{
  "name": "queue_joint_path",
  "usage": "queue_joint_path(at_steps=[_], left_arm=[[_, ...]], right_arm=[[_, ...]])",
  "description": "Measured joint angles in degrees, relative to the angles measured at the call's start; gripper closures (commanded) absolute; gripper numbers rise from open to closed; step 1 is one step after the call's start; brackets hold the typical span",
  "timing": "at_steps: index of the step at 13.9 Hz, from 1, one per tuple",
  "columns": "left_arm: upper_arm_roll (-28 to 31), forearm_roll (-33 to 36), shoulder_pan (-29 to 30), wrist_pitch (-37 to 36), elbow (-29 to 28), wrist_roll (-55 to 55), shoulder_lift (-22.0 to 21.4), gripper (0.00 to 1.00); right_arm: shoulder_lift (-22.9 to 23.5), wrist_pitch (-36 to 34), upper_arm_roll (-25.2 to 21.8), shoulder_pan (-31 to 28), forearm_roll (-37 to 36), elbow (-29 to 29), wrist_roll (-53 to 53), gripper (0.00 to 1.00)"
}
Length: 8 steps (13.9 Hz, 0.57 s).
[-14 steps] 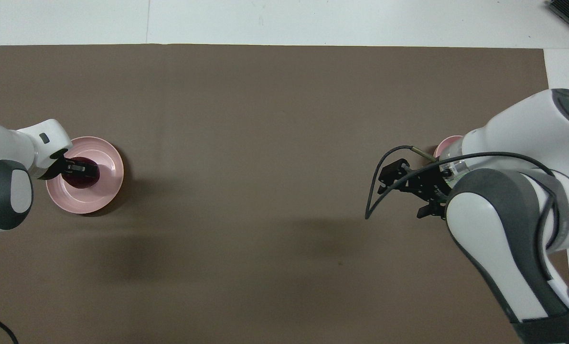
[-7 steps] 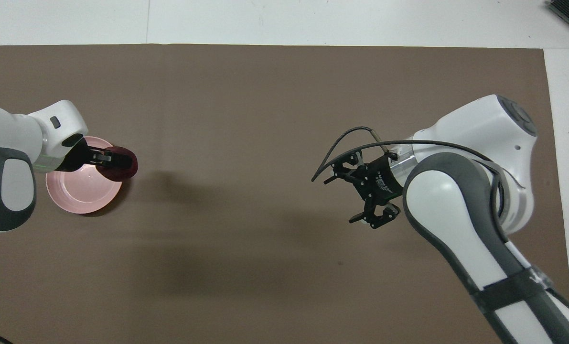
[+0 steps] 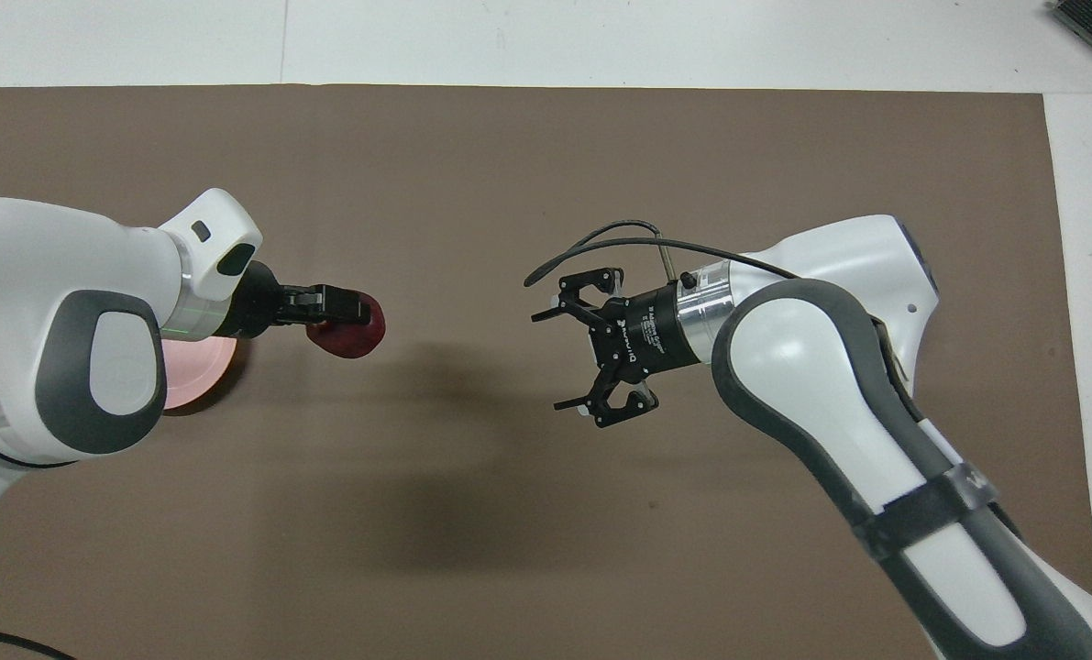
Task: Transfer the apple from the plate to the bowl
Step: 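Lift the apple with the left gripper while the right gripper approaches, then close the right gripper on the apple held by the left gripper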
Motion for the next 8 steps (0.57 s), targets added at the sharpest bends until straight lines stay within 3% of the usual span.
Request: queue_joint_path(at_steps=[5,8], left_arm=[[-4.5,-4.7,-0.2,1.8,0.0,-7.0,0.0,1.0],[-6.6,-5.0,-0.2,2.3,0.4,-11.2,0.0,1.0]], right_arm=[[4.1,8.1,0.0,2.0,13.7,0.0,-0.5,0.0],[5.9,10.8,0.0,3.4,17.4,0.0,-1.4,0.0]])
